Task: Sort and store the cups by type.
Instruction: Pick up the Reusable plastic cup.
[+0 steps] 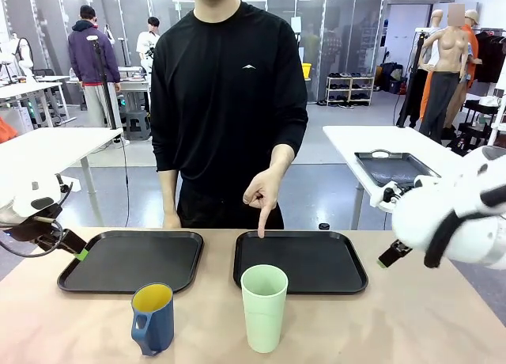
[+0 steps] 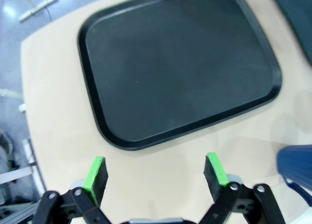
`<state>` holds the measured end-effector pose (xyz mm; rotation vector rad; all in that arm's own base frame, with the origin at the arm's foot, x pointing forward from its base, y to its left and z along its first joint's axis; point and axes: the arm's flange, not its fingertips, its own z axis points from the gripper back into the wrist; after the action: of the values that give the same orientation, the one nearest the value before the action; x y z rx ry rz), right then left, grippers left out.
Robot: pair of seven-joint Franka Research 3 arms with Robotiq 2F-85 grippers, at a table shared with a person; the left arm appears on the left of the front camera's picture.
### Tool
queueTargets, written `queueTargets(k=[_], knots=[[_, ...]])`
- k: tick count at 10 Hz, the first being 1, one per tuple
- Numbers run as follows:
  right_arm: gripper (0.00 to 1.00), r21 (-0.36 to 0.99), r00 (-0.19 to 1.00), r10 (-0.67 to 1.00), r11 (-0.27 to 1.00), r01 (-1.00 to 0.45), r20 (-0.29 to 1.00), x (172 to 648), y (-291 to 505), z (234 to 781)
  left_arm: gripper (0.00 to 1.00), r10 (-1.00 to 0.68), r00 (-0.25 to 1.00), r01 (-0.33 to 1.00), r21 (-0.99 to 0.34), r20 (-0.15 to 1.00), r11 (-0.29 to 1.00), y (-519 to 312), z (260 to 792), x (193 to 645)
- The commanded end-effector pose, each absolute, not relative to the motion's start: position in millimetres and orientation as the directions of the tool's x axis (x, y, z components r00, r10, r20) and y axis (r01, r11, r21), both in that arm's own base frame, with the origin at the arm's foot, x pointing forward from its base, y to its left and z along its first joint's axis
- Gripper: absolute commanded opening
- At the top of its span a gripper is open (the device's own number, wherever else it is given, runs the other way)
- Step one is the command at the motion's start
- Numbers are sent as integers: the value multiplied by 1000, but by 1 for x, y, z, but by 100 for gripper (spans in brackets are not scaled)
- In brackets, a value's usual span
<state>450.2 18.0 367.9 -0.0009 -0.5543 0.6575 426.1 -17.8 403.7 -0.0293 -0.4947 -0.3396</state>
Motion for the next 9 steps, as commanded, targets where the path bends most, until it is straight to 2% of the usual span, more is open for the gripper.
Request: queueTargets(k=[1,3,4,5,6,9], knots=[[100,-113,487,636,669,-735,598,418,-10,336,100,-311,829,326,50,465,944,-17,403,426],[100,-136,409,659,614,-778,631,412,-8,328,100,-311,829,326,50,465,944,-17,403,426],[100,-141,421,656,626,-767,627,411,-7,324,100,-311,829,326,50,465,944,-17,403,426],[100,-140,480,657,662,-736,581,410,-4,321,100,-311,829,326,50,465,944,-17,403,426],[100,-145,433,654,638,-756,621,436,4,370,100,-311,829,326,50,465,944,-17,403,426],[100,-142,440,661,636,-758,608,435,-3,357,100,-311,829,326,50,465,944,-17,403,426]])
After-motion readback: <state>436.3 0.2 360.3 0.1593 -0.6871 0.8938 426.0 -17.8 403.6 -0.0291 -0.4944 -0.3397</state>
